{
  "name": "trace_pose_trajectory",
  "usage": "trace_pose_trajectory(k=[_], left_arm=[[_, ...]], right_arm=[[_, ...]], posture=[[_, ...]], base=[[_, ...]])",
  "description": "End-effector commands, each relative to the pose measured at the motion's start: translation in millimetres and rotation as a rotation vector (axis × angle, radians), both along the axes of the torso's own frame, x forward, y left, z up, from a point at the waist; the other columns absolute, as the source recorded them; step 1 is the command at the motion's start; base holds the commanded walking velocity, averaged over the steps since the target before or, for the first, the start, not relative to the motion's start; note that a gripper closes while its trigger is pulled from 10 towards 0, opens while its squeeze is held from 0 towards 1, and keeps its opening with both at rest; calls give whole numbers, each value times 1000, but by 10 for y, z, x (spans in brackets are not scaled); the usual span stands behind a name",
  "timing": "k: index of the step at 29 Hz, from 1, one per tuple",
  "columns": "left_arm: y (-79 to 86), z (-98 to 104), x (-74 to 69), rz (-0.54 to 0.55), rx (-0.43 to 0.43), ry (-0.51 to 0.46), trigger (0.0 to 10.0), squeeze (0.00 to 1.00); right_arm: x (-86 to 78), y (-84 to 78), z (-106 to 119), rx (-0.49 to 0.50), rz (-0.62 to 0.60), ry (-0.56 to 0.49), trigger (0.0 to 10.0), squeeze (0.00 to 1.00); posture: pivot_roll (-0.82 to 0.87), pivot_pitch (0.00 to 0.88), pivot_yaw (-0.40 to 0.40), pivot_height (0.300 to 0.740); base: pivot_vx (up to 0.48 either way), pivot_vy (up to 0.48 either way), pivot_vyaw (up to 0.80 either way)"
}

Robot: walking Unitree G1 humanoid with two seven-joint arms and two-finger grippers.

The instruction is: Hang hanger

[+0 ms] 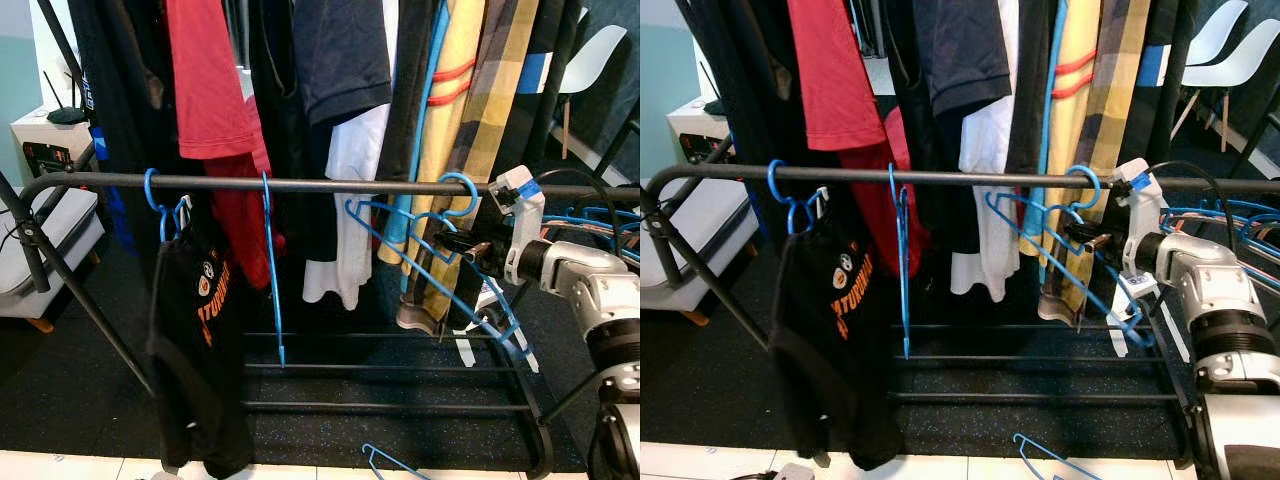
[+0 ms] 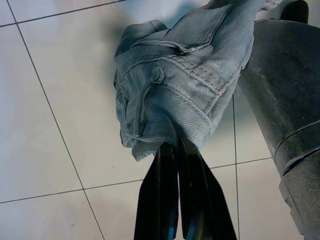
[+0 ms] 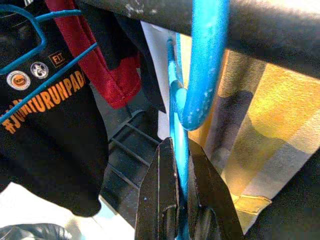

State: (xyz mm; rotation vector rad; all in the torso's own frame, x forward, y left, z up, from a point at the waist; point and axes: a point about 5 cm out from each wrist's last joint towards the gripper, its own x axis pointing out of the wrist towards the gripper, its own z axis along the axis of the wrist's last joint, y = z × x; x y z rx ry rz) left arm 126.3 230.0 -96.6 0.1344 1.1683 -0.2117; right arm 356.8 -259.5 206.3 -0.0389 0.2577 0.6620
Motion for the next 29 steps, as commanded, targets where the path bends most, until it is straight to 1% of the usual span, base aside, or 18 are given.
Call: trace_pose_trajectory(k=[1, 2, 4, 5, 7, 8, 9, 11, 13, 14, 15, 16, 18, 19, 20, 24, 29], left_arm=[[41, 10, 7, 20, 5, 1, 10000, 0], [28, 17, 39, 21, 4, -5, 10000, 0], [28, 17, 39, 21, 4, -5, 10000, 0], [13, 24, 75, 23, 3, -14, 10000, 0], [13, 24, 75, 23, 3, -14, 10000, 0], [-14, 34, 124, 24, -2, -27, 10000, 0], [-14, 34, 124, 24, -2, -27, 10000, 0], [-60, 59, 217, 25, -14, -63, 10000, 0], [-60, 59, 217, 25, -14, -63, 10000, 0], [-74, 70, 252, 18, -15, -76, 10000, 0], [-82, 82, 285, -6, -7, -84, 10000, 0], [-82, 82, 285, -6, -7, -84, 10000, 0], [-92, 100, 333, -50, 8, -98, 10000, 0], [-95, 106, 347, -61, 12, -102, 10000, 0], [-103, 122, 384, -97, 19, -113, 10000, 0], [-109, 135, 414, -129, 26, -117, 10000, 0], [-124, 159, 461, -179, 22, -134, 10000, 0]], right_arm=[[4, -15, 118, 30, 12, -31, 0, 0], [-24, -45, 150, 63, 22, -39, 0, 0], [-24, -45, 150, 63, 22, -39, 0, 0], [-101, -86, 208, 111, 47, -57, 0, 0], [-101, -86, 208, 111, 47, -57, 0, 0], [-214, -112, 278, 158, 104, -87, 0, 0], [-214, -112, 278, 158, 104, -87, 0, 0], [-479, -144, 374, 219, 215, -131, 0, 0], [-479, -144, 374, 219, 215, -131, 0, 0], [-602, -120, 337, 208, 263, -112, 7647, 0], [-729, -67, 248, 176, 316, -67, 10000, 0], [-729, -67, 248, 176, 316, -67, 10000, 0], [-906, 38, 102, 139, 390, 12, 10000, 0], [-948, 67, 66, 132, 405, 30, 10000, 0], [-1001, 110, 20, 113, 410, 51, 10000, 0], [-1040, 140, 14, 105, 406, 59, 10000, 0], [-1084, 164, -5, 66, 383, 67, 10000, 0]], posture=[[-100, 0, 29, 740], [-104, 0, 31, 740], [-104, 0, 31, 740], [-102, 0, 32, 740], [-102, 0, 32, 740], [-95, 0, 33, 740], [-95, 0, 33, 740], [-104, 0, 39, 740], [-104, 0, 39, 740], [-109, 0, 42, 740], [-115, 0, 46, 740], [-115, 0, 46, 740], [-120, 0, 50, 740], [-120, 0, 50, 740], [-122, 0, 55, 740], [-124, 0, 59, 740], [-119, 0, 66, 740]], base=[[0, 0, 0], [0, 0, 0], [0, 0, 0], [0, 0, 0], [0, 0, 0], [0, 0, 0], [0, 0, 0], [0, 0, 0], [0, 0, 0], [0, 0, 0], [0, 0, 0], [0, 0, 0], [0, 0, 0], [0, 0, 0], [0, 0, 0], [0, 0, 0], [-245, 0, 0]])
